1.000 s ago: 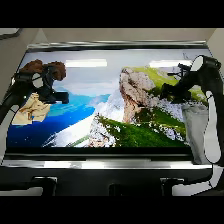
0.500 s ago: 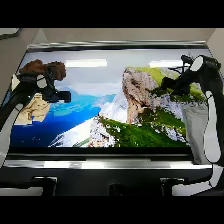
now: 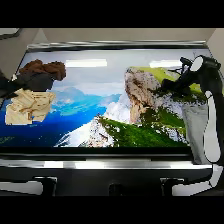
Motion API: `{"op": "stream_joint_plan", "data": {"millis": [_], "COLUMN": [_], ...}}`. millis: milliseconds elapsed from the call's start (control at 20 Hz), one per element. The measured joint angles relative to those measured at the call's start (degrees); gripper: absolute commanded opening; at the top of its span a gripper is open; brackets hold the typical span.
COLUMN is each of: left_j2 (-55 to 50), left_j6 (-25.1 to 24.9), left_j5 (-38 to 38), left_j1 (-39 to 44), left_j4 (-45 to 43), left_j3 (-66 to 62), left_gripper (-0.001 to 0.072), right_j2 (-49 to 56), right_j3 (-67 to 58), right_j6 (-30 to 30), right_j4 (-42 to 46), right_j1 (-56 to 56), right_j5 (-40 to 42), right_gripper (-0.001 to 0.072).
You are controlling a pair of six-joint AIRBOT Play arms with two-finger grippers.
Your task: Fold the shirts.
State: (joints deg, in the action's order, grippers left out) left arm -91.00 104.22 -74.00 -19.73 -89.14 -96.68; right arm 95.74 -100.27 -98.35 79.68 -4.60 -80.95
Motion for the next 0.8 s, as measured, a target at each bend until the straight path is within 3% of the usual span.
{"op": "stream_joint_plan", "data": {"millis": [350, 600, 650, 700, 750, 800], "left_j2": [-6.10, -11.91, -12.72, -13.44, -13.77, -13.81], "left_j6": [1.18, -2.99, -3.93, -4.59, -5.16, -5.77], "left_j5": [11.28, 16.13, 16.57, 16.61, 16.44, 16.06], "left_j1": [-10.19, -11.28, -11.37, -11.58, -11.67, -11.72], "left_j4": [5.44, 10.67, 11.54, 12.24, 12.81, 13.68], "left_j3": [7.04, 7.91, 7.96, 8.04, 8.02, 7.87], "left_gripper": [0.0720, 0.0709, 0.0484, 0.0137, 0.0037, 0.0037], "right_j2": [0.00, 0.00, 0.00, 0.00, 0.00, 0.00], "right_j3": [0.00, 0.00, 0.00, 0.00, 0.00, 0.00], "right_j6": [1.18, 1.27, 0.85, 0.70, 0.57, 0.39], "right_j4": [-5.22, -7.45, -7.72, -7.98, -8.37, -8.87], "right_j1": [0.00, 0.00, 0.00, 0.00, 0.00, 0.00], "right_j5": [-3.96, -6.75, -7.43, -8.02, -8.74, -9.46], "right_gripper": [0.0664, 0.0664, 0.0664, 0.0664, 0.0663, 0.0663]}}
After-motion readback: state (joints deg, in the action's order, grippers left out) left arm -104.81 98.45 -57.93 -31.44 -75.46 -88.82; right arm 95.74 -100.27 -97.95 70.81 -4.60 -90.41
